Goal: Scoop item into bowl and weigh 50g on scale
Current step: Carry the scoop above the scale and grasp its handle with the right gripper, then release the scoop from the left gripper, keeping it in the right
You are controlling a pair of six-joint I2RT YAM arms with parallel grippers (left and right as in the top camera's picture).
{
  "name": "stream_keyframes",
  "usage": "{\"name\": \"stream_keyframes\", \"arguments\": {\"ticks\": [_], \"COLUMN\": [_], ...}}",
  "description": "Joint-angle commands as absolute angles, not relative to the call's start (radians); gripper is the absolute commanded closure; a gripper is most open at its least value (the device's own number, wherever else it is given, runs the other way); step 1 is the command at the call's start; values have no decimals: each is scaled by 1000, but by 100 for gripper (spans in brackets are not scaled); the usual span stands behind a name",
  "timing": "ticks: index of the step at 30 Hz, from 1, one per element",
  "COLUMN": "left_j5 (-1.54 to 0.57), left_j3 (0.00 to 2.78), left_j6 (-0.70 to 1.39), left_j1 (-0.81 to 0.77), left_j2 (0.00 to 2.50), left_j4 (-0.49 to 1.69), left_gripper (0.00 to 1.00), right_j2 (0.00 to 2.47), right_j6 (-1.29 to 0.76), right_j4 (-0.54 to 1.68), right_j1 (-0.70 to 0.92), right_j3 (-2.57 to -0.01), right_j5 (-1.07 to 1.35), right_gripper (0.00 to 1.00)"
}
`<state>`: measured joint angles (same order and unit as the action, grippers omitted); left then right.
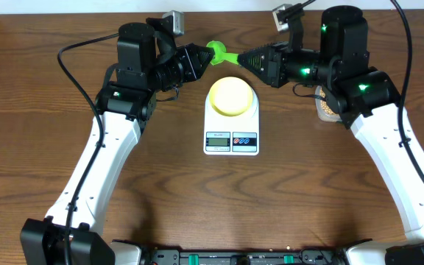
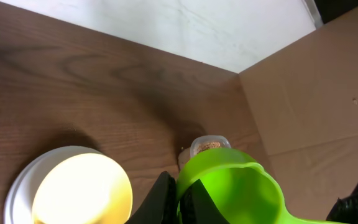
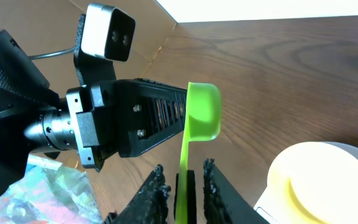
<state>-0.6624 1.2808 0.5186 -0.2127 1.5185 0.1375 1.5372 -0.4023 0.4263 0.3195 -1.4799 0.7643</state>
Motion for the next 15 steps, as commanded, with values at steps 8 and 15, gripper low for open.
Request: {"name": "stream_keyframes", "arguments": {"ticks": [8, 15], "left_j5": [-700, -701], "left_j3": [1295, 1295], "left_j6": [497, 486], "left_j1": [-216, -216], "left_j2": [1515, 1515], "left_j4": [125, 125], "left_gripper": [93, 83], "right_j2": [1519, 1519], "right_j6": [-397, -400], "right_j4": [427, 432], "right_j1": [336, 336], "right_j3": [-1496, -1496], "right_j5": [757, 739], "right_gripper": [98, 99]}}
